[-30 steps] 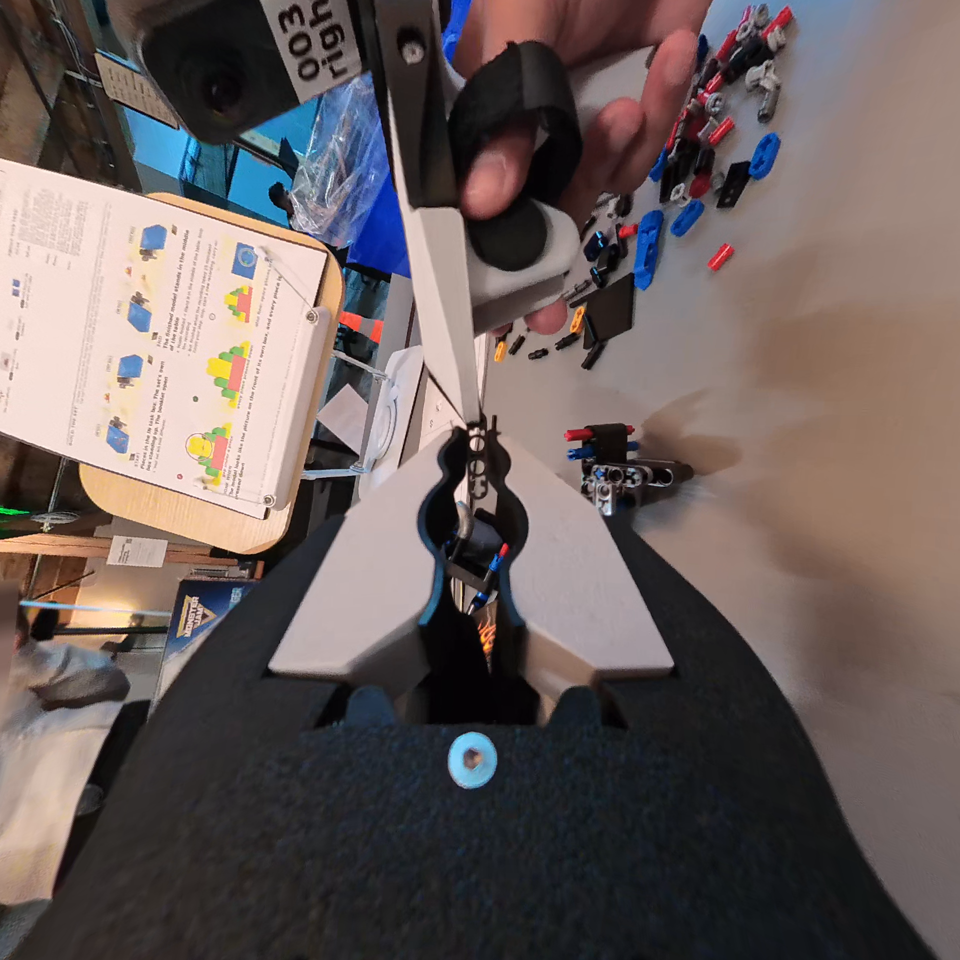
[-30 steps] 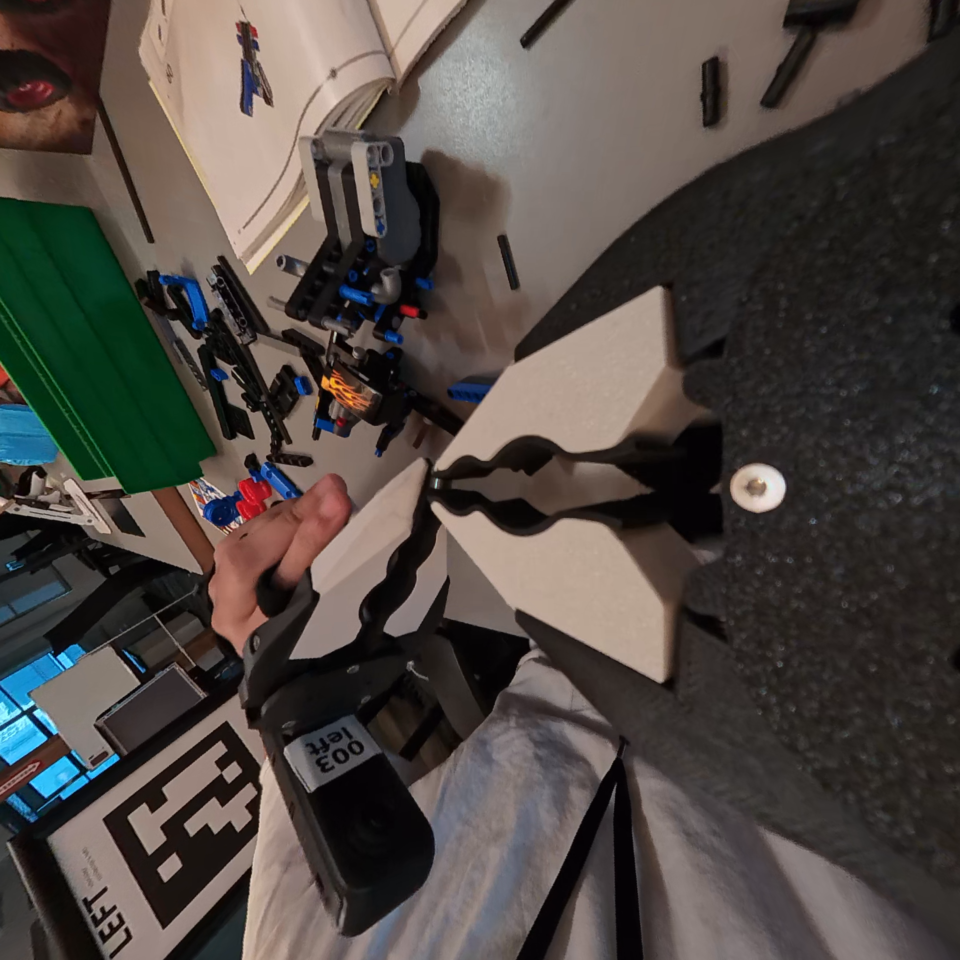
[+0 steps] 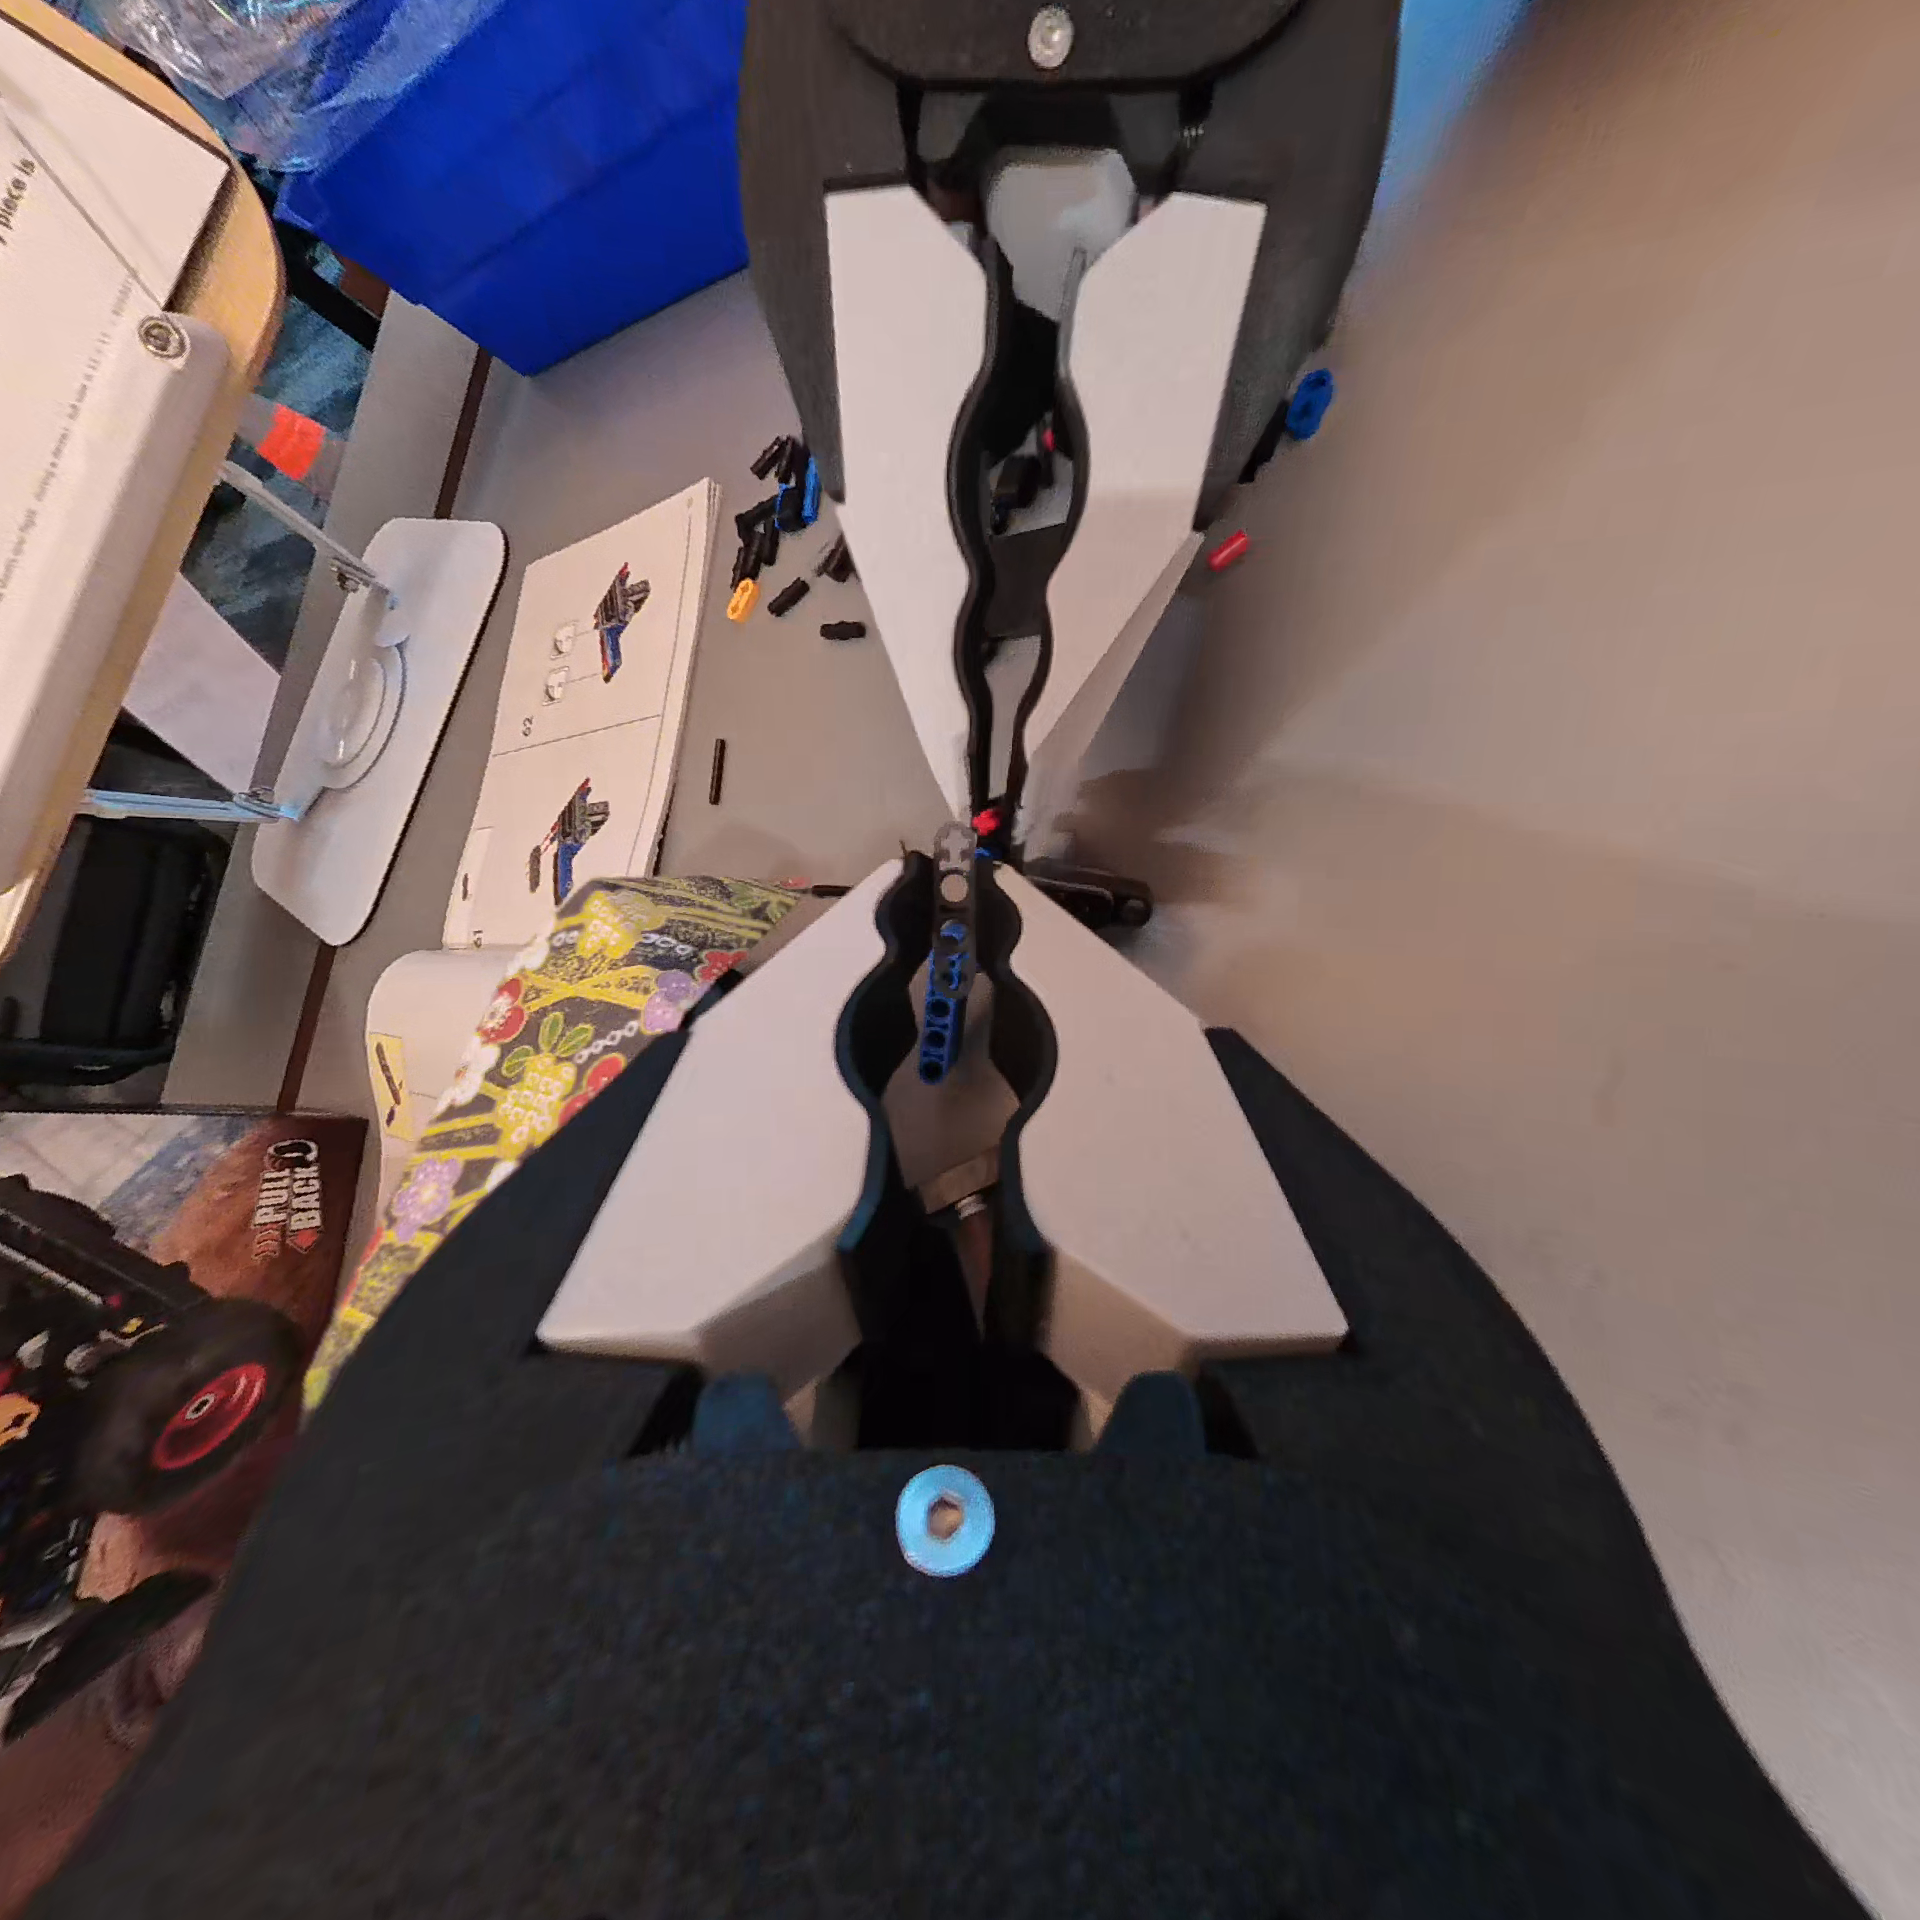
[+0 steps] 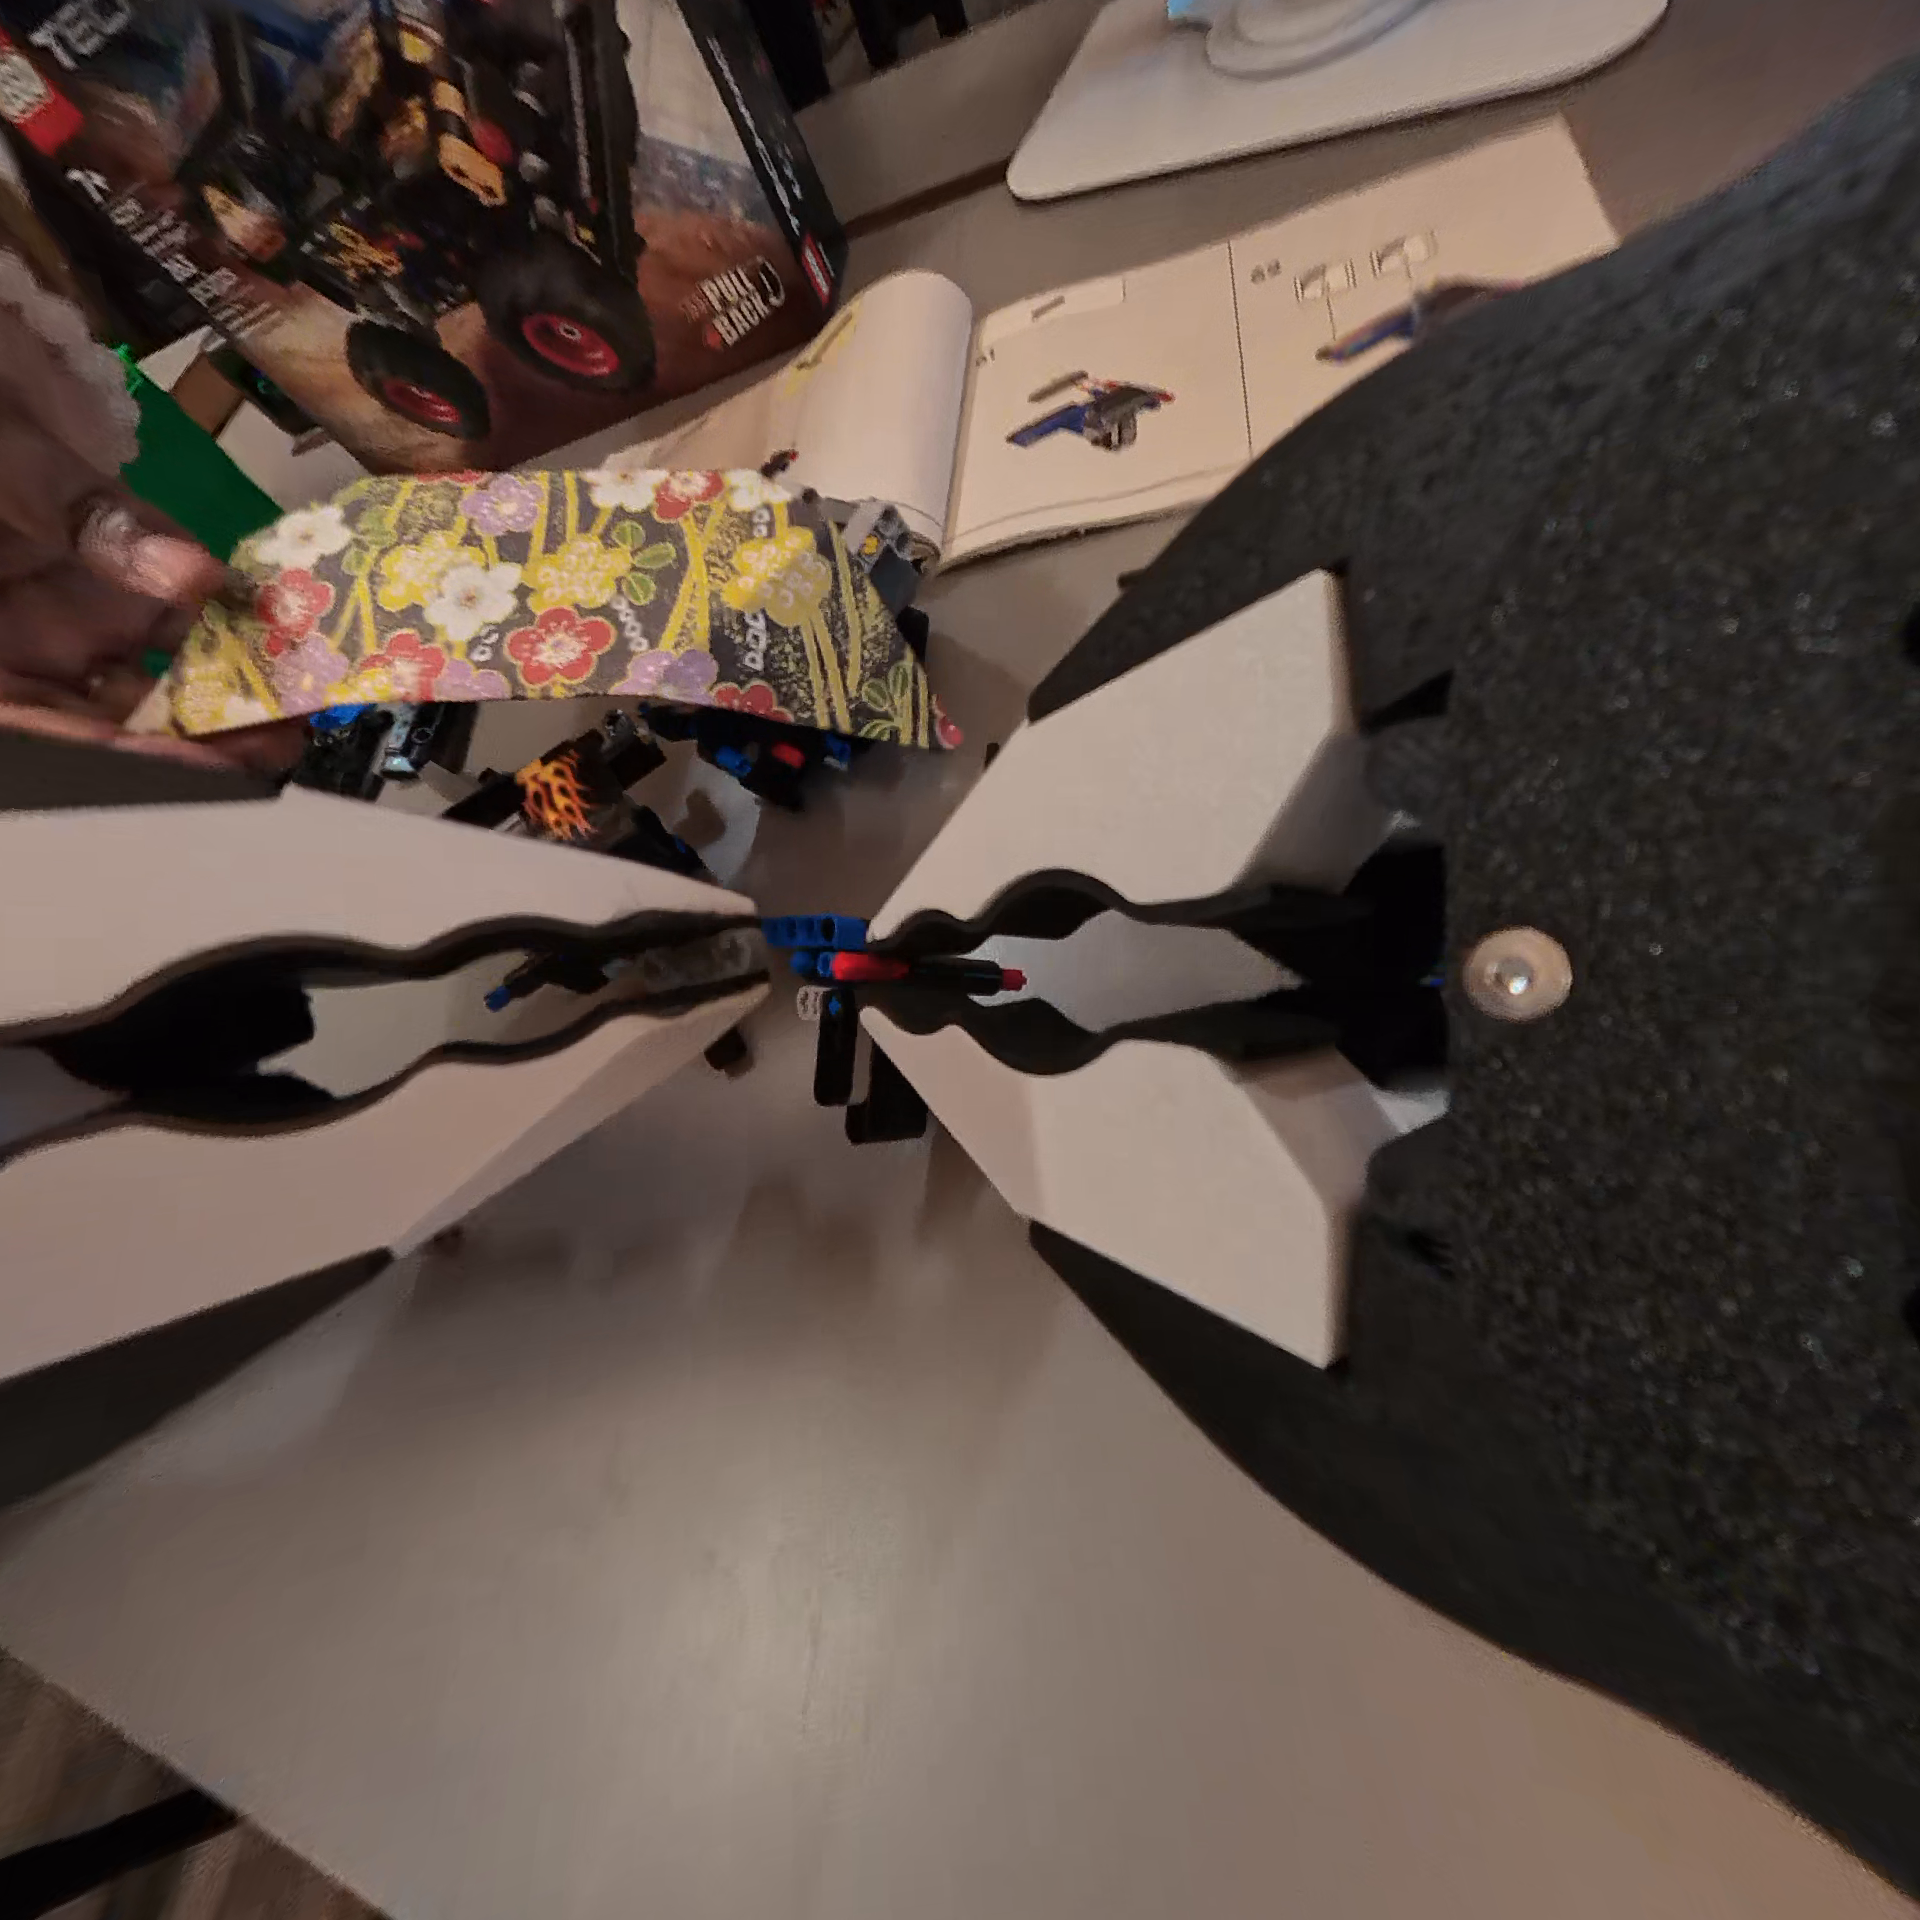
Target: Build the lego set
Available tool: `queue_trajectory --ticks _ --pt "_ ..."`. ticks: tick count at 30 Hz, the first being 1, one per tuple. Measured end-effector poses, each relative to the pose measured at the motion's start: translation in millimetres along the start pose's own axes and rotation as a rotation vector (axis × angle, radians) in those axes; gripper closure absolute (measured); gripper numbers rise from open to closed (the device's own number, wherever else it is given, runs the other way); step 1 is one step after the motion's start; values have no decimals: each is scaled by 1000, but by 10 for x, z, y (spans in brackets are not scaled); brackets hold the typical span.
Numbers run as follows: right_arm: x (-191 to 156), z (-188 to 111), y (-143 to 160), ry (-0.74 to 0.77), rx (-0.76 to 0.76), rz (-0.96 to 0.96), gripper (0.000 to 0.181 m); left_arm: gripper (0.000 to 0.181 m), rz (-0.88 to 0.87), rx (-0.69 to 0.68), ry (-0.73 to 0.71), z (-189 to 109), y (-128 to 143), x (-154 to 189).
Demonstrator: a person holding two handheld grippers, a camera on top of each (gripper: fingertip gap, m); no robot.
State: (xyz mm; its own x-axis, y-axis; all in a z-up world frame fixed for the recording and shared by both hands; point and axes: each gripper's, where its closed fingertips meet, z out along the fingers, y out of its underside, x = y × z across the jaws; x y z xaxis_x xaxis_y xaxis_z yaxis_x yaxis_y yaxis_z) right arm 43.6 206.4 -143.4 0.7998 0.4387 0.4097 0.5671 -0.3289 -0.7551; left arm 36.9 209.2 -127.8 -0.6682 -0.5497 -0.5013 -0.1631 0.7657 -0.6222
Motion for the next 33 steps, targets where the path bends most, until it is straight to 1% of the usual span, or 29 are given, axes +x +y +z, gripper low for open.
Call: queue_trajectory --ticks 4,9,15,22,27,29,33 --pt "-44 -16 -68 47 -59 -149 179 175 35 -2 -11 -16 -23 26" --pt "-72 -26 -94 68 -92 -212 179 175 105 -27 -14 -7 -29 72" --pt "-77 -66 -148 74 -80 -237 178 176 139 -26 15 -16 -56 119" --pt "-65 -87 -140 93 -89 -286 178 175 288 -72 -44 12 -34 108" --pt "-60 -111 -190 111 -76 -303 178 175 280 -79 -43 7 -51 94" --pt "-62 -108 -191 116 -93 -305 179 175 298 -98 -58 21 -39 91" --pt "-62 -56 -130 116 -140 -276 179 176 405 -156 -128 67 21 78"
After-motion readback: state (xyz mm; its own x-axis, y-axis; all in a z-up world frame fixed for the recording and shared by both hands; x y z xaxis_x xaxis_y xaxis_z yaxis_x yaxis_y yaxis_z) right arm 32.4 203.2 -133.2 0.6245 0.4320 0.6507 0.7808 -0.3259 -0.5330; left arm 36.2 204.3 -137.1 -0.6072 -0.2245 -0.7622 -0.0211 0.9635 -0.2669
